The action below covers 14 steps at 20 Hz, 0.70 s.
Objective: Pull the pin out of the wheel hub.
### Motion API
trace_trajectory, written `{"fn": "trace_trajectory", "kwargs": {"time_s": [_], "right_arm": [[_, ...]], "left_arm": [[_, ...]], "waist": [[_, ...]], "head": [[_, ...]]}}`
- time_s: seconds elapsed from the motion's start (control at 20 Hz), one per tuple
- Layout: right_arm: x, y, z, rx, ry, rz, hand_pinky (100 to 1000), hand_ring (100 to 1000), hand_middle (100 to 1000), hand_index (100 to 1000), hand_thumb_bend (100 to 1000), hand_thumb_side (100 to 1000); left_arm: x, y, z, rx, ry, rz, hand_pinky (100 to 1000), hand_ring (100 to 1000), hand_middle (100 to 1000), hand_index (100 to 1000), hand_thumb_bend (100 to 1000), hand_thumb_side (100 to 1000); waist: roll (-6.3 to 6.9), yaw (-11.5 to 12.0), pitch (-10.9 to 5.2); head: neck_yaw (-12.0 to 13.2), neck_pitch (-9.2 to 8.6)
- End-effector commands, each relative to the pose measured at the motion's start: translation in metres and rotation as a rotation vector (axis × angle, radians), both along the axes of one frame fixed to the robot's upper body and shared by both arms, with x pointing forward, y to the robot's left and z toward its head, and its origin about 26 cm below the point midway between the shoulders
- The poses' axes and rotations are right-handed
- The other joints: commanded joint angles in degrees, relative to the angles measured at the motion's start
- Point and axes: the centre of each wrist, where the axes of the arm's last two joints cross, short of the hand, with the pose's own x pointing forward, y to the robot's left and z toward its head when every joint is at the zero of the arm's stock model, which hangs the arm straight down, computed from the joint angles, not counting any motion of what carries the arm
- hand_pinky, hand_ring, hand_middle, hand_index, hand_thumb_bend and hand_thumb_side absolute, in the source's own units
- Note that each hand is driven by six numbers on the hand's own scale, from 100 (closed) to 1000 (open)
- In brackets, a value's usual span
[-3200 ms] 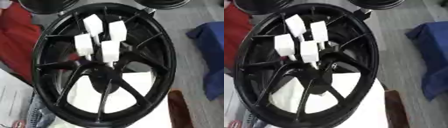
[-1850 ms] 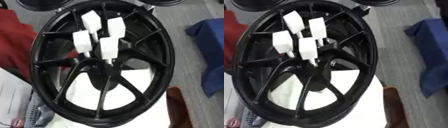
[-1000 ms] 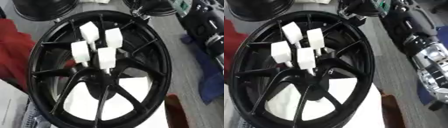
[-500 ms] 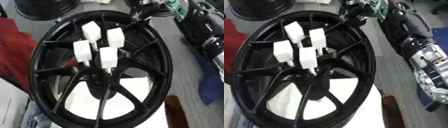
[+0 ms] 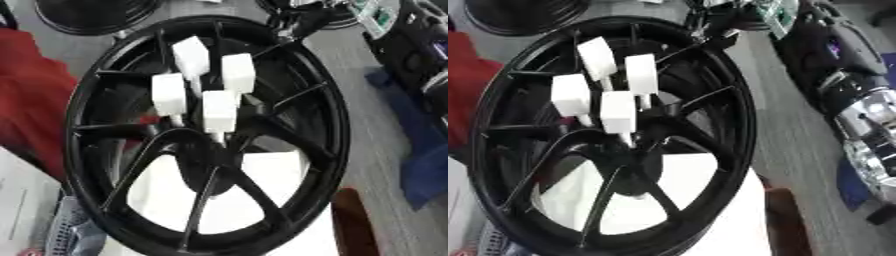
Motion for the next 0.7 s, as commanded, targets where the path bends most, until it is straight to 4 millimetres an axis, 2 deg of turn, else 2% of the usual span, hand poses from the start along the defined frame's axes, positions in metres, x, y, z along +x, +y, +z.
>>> {"fn": "trace_trajectory", "kwargs": {"time_s": [0.05, 0.4, 0.7], "right_arm": [[-0.016, 0.004, 0.036, 0.04, -0.104, 0.037, 891, 831, 818, 903, 100, 609], [-0.033, 0.013, 0.054, 0.102, -0.187, 0.046, 888, 815, 808, 898, 100, 542], [-0.042, 0.025, 0.041, 0.11, -0.166, 0.104, 883, 811, 809, 899, 100, 567]], "left_arm": [[-0.004, 0.006, 0.013, 0.029, -0.025, 0.013, 821, 844, 800, 896, 230, 879], [-0.005, 0.009, 0.013, 0.043, -0.023, 0.018, 821, 845, 800, 896, 234, 873], [-0.006, 0.012, 0.011, 0.06, -0.011, 0.025, 821, 845, 799, 896, 239, 867]], "waist": [[-0.05, 0.0, -1.99], [-0.54, -0.4, -3.52], [-1.13, -0.8, -5.34]], "head": [[0.0, -0.14], [0.0, 0.02], [0.3, 0.93]]}}
